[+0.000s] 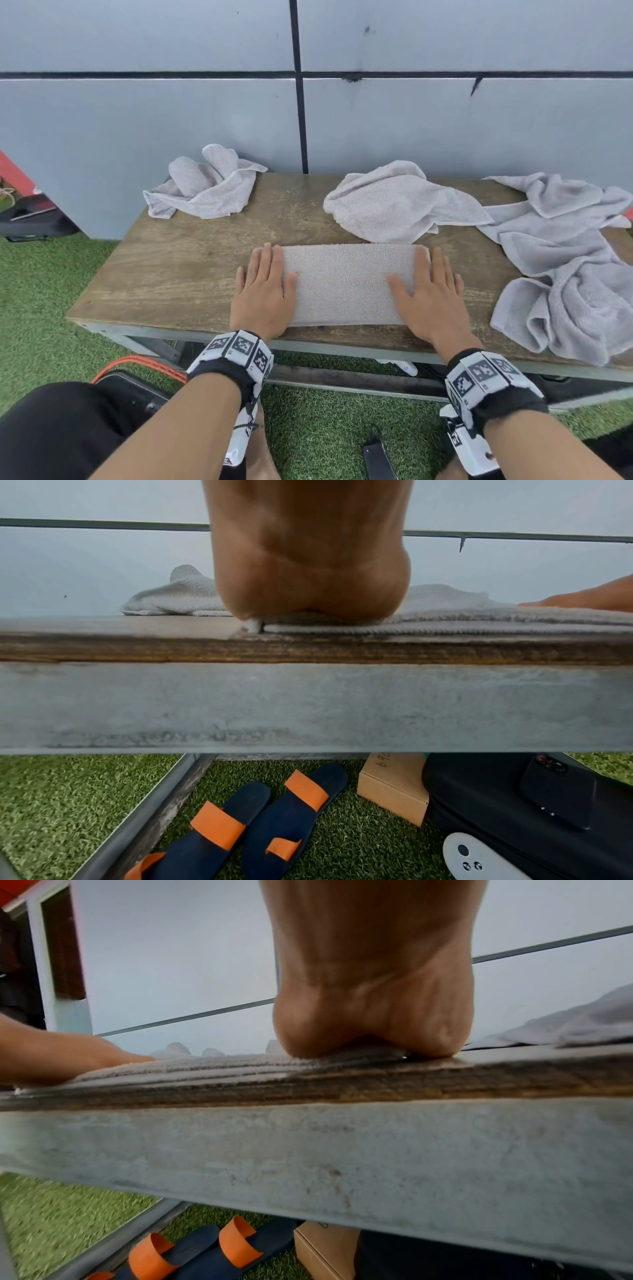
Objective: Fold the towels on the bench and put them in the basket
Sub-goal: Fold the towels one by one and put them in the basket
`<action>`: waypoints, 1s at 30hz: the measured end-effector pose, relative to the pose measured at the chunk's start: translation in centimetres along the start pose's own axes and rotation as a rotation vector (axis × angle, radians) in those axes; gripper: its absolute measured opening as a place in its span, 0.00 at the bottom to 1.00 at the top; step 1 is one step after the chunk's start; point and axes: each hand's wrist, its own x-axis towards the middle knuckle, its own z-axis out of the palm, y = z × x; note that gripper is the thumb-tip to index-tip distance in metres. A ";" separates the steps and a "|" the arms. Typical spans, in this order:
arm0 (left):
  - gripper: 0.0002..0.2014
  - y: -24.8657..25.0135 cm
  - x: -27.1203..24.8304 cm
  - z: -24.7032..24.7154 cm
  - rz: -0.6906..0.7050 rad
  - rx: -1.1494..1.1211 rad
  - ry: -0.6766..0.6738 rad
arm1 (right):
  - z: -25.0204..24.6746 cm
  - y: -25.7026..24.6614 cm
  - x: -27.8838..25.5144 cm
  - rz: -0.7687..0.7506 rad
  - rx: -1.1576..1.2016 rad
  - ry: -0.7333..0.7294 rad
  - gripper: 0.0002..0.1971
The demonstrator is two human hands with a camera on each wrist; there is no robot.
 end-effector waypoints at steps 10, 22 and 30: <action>0.33 0.7 0.1 -0.2 -0.046 0.002 -0.023 | -2.7 -1.1 -1.4 0.083 0.126 -0.137 0.25; 0.42 2.6 -5.2 -1.0 -0.369 0.122 0.008 | -8.3 -12.5 2.8 -0.254 0.135 0.214 0.12; 0.36 1.6 -6.1 -5.4 -0.384 0.163 -0.114 | -3.3 -13.0 2.0 -0.376 -0.018 0.062 0.11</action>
